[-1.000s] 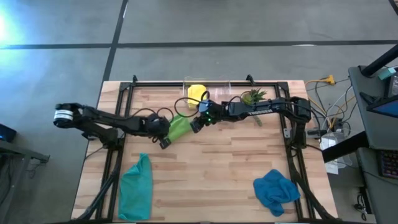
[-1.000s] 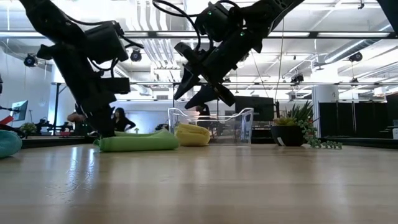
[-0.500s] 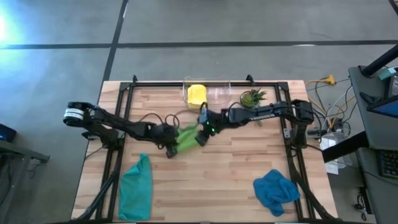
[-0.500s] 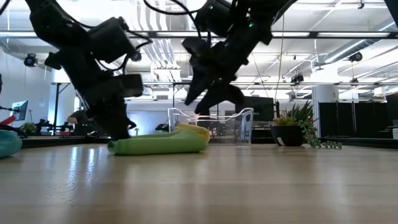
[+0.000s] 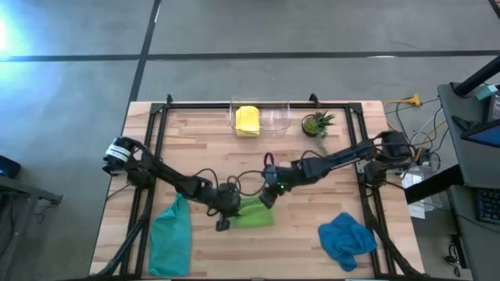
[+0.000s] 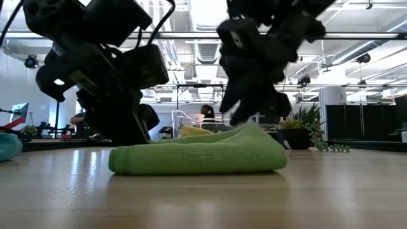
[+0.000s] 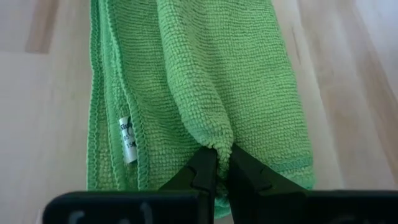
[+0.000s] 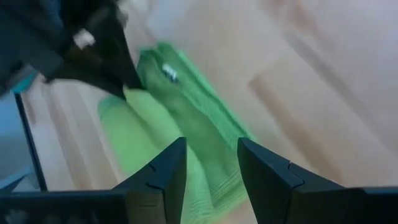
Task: Fold microfiber towels
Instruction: Fold the green microfiber towel
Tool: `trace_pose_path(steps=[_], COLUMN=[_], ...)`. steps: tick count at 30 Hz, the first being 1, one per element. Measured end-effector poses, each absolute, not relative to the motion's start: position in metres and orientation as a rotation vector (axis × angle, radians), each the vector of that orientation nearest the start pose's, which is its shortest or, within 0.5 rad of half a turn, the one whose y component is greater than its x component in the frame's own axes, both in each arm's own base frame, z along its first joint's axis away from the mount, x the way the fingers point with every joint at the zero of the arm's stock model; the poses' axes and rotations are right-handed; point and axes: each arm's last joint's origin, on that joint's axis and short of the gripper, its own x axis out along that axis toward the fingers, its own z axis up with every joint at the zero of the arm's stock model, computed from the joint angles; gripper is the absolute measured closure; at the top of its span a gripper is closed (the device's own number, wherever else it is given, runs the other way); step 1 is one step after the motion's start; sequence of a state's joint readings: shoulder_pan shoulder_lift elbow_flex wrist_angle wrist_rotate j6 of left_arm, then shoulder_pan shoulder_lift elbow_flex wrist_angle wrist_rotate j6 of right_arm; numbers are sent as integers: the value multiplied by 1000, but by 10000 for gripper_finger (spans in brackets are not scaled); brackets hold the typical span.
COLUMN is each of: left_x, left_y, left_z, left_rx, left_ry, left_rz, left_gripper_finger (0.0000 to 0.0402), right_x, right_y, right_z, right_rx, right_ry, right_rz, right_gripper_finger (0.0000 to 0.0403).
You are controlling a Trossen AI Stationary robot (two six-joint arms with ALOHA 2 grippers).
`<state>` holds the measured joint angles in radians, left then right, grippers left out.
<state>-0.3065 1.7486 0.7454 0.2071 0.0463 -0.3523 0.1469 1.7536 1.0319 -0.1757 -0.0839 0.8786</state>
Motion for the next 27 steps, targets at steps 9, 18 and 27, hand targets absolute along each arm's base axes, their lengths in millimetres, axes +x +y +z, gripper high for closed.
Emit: trace_pose_path(steps=[9, 18, 27], left_x=[303, 302, 303], left_y=[-95, -95, -93], left_z=[123, 125, 131], left_rx=[-227, -222, -213], left_ry=[828, 821, 792], left_rz=[-180, -167, -135], left_gripper_finger=[393, 393, 393], right_x=[332, 338, 344], right_y=[63, 65, 73], right_z=[150, 132, 128], right_rx=[788, 737, 589], right_ry=[957, 994, 1100], right_rz=[-276, -317, -335], right_gripper_finger=[266, 266, 266])
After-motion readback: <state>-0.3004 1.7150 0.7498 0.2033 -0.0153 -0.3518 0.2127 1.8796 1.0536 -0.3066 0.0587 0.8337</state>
